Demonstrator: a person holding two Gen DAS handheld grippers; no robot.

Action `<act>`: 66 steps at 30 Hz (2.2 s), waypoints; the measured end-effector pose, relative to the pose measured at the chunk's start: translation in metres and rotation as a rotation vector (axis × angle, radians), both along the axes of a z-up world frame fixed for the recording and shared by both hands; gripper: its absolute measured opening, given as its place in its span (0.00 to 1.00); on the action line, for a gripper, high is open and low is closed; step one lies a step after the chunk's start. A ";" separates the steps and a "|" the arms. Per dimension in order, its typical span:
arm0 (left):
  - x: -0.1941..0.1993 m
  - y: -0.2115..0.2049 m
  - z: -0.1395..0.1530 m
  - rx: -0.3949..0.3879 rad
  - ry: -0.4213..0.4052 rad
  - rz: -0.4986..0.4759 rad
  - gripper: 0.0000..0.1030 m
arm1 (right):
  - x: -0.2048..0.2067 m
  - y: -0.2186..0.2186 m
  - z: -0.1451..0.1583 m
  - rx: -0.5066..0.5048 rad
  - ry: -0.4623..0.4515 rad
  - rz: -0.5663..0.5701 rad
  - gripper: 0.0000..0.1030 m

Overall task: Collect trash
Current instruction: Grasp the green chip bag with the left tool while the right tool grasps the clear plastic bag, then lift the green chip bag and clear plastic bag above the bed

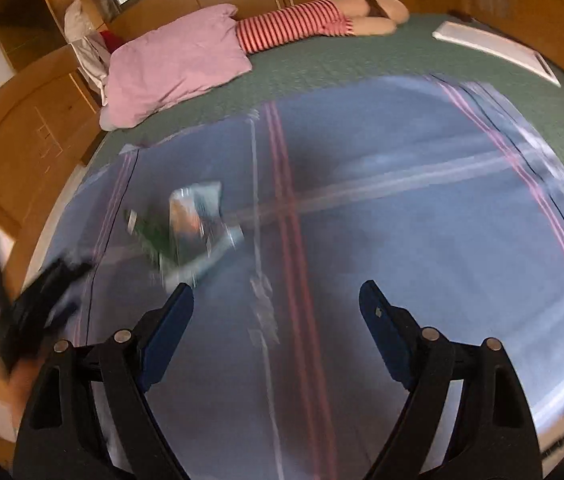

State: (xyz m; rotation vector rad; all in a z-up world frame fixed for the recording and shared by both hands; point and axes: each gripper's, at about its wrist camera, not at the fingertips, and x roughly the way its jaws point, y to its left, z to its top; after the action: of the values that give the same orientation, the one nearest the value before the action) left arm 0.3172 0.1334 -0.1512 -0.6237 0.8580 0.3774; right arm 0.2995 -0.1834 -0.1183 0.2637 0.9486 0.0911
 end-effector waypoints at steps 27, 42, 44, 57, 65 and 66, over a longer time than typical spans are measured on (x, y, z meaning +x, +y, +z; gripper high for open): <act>0.029 -0.003 -0.035 0.006 0.077 -0.167 0.81 | -0.014 0.034 -0.037 0.039 0.188 0.245 0.28; -0.041 -0.089 0.050 0.324 -0.121 -0.402 0.21 | -0.136 -0.030 0.031 -0.044 -0.054 0.089 0.28; -0.069 -0.103 0.070 0.356 -0.186 -0.449 0.21 | -0.152 -0.034 0.038 -0.028 -0.074 0.080 0.28; -0.220 -0.175 0.132 0.368 -0.318 -0.692 0.21 | -0.261 -0.094 0.078 -0.002 -0.130 -0.017 0.28; -0.272 -0.196 0.119 0.299 -0.281 -0.801 0.21 | -0.314 -0.114 0.066 -0.016 -0.051 -0.062 0.28; -0.278 -0.200 0.117 0.289 -0.277 -0.820 0.21 | -0.320 -0.116 0.063 -0.018 -0.037 -0.068 0.29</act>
State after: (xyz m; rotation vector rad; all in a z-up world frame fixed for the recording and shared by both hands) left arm 0.0394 -0.0665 -0.0346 -0.0214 0.7054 -0.3220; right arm -0.0204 -0.2998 -0.0552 0.2760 0.9021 0.0249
